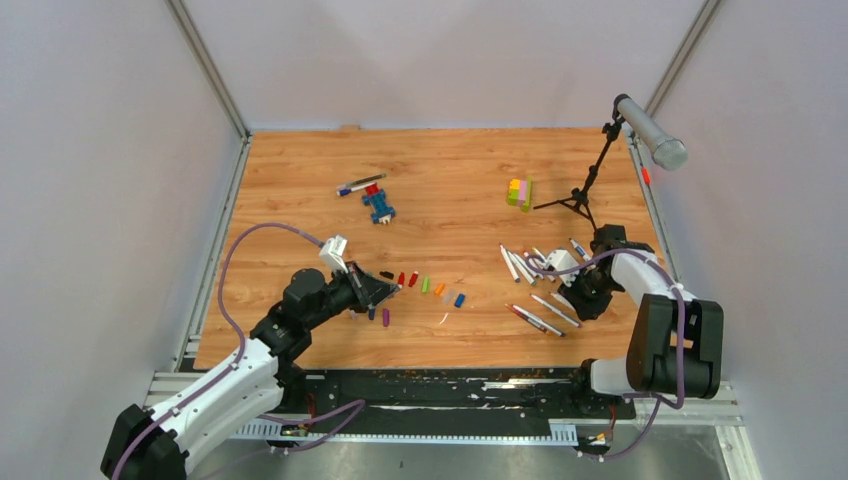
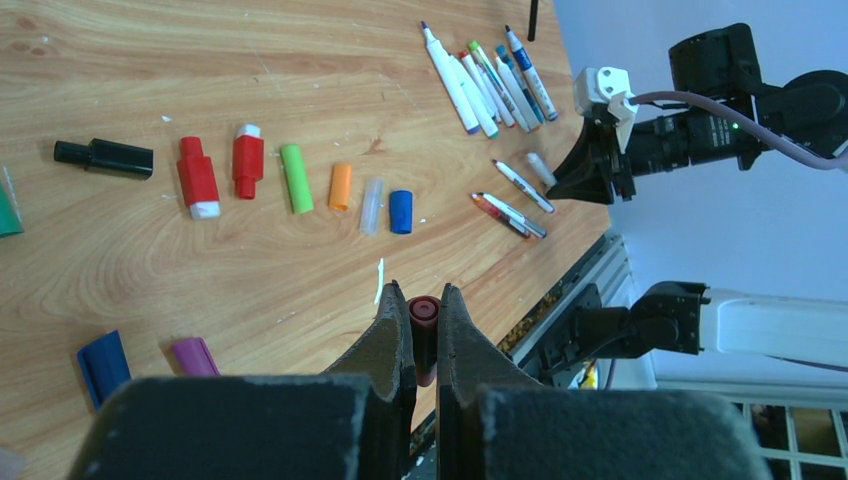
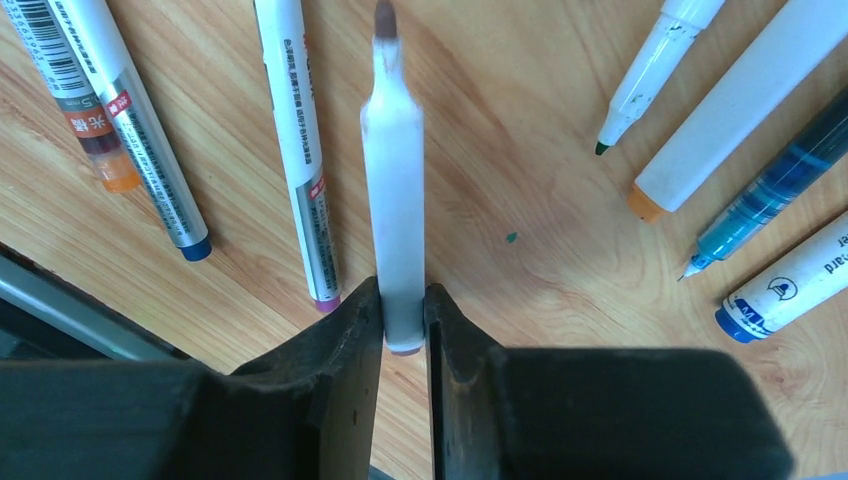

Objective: Open the pen caps
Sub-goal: Place the pen at the center of the board, then place the pen cap at the center of the board.

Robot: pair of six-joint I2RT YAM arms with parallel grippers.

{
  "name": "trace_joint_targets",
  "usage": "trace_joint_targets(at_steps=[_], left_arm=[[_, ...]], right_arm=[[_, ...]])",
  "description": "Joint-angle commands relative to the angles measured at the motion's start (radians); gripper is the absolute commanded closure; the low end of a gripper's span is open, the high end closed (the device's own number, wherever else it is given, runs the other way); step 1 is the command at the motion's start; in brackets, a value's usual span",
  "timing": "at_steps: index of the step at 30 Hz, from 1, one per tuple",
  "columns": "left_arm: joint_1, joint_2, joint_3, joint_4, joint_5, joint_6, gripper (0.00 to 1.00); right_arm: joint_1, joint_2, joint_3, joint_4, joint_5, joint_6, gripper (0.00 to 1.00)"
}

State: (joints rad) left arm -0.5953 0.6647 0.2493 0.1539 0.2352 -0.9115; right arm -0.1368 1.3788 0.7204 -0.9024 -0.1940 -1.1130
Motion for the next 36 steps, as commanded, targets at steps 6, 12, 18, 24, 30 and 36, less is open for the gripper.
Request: trace_joint_targets(at_steps=[6,12,18,24,30,36], left_arm=[[-0.004,-0.01,-0.003,0.022,0.025,-0.007,1.0],[-0.02,-0.01,0.022,-0.049,0.02,0.006,1.0],[-0.117,0.031,0.106,-0.215,-0.092,0.051,1.0],[-0.239,0.203,0.253,-0.421,-0.279,0.065,0.98],[-0.322,0.453,0.41,-0.562,-0.411,0.067,0.89],[-0.368,0.639,0.523,-0.617,-0.473,0.089,0.85]], right_arm=[[-0.006,-0.016,0.016,0.0,-0.004,-0.014,0.71],[-0.005,-0.087,0.07,-0.073,-0.033,-0.006,0.69],[-0.004,-0.165,0.205,-0.18,-0.199,0.028,0.67],[0.021,-0.22,0.313,-0.253,-0.52,0.115,0.66],[0.057,-0.299,0.3,-0.155,-0.776,0.267,0.62],[0.055,-0.36,0.182,-0.057,-0.835,0.302,0.6]])
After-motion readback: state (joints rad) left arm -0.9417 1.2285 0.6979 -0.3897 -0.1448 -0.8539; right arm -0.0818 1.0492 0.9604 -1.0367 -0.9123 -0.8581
